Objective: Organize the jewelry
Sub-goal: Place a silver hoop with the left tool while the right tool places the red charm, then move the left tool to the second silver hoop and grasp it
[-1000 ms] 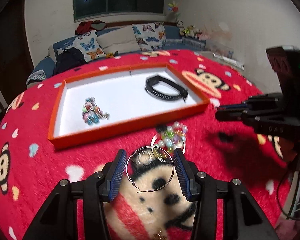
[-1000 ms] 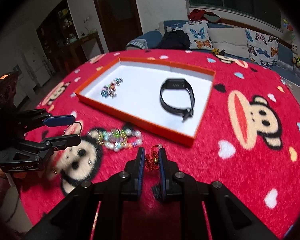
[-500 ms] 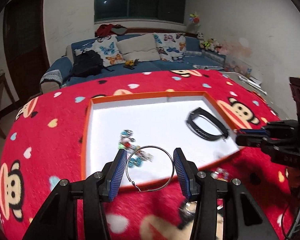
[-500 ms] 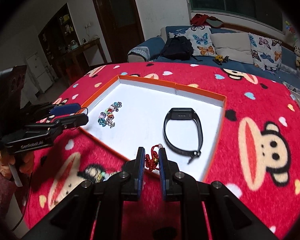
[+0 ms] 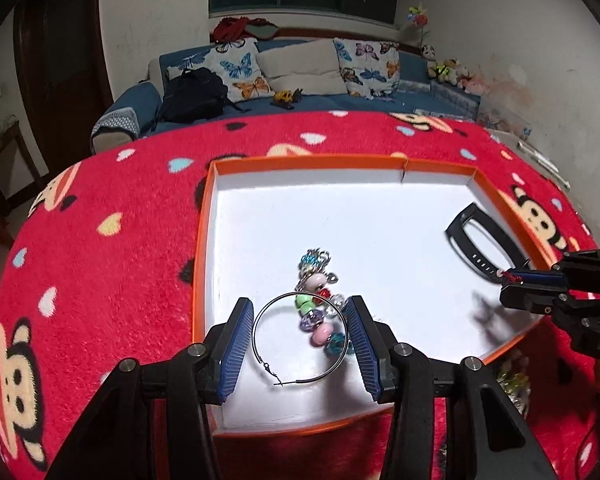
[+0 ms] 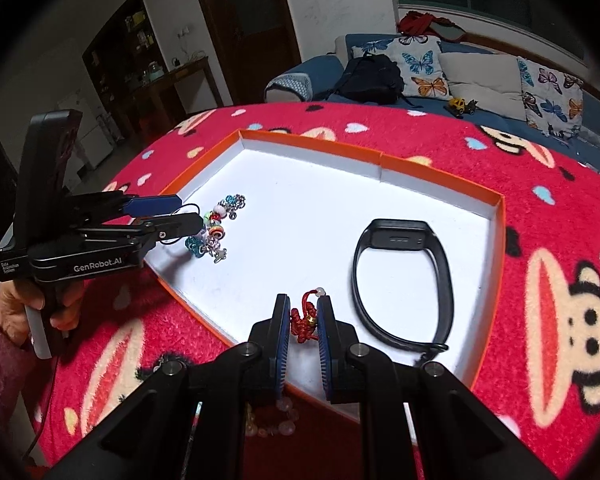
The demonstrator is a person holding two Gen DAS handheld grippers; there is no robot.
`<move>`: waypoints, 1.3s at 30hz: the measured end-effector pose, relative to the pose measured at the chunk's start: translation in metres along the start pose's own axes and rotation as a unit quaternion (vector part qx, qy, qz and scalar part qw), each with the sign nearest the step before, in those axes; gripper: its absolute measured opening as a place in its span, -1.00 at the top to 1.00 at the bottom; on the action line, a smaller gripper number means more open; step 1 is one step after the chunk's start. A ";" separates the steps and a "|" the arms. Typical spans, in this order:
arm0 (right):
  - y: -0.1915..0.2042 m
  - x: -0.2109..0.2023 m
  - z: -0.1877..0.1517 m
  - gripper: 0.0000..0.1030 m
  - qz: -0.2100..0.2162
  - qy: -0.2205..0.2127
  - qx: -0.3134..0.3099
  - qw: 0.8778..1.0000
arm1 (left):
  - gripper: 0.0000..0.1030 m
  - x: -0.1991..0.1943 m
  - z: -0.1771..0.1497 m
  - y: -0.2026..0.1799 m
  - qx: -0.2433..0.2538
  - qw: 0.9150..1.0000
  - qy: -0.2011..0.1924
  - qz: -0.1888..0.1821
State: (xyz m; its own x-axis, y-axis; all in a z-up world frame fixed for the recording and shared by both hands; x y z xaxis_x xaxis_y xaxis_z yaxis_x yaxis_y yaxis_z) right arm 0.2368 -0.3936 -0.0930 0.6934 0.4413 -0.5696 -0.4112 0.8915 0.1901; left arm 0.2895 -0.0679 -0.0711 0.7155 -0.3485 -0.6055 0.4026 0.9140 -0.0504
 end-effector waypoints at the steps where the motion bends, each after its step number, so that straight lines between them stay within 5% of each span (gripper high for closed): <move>1: 0.000 0.001 -0.001 0.69 -0.001 0.002 -0.001 1.000 | 0.01 0.001 -0.002 0.000 0.000 1.000 0.002 0.000; 19: -0.005 0.005 -0.005 0.65 0.006 0.013 0.015 1.000 | -0.12 -0.001 -0.006 -0.005 0.003 1.000 0.002 0.009; 24: -0.003 0.001 -0.002 0.25 0.007 0.008 0.007 1.000 | -0.14 -0.006 -0.006 -0.008 0.005 1.000 0.000 0.009; 39: 0.006 -0.034 -0.005 0.24 -0.004 -0.013 -0.011 1.000 | -0.22 -0.061 -0.009 -0.024 0.006 1.000 -0.030 0.005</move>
State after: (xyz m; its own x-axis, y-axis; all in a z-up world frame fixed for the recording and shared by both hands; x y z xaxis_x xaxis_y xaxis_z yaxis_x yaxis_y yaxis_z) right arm 0.2075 -0.4042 -0.0764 0.7119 0.4367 -0.5500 -0.4183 0.8928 0.1674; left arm 0.2309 -0.0672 -0.0405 0.7526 -0.3516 -0.5567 0.4015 0.9152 -0.0352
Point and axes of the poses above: each gripper's, at about its wrist camera, not at the fingertips, and x roughly the way its jaws point, y to its left, z to its top, the point moved 4 cm from there along x, roughly the way its jaws point, and after that the axes turned 14 degrees about -y, right-handed, at the moved point
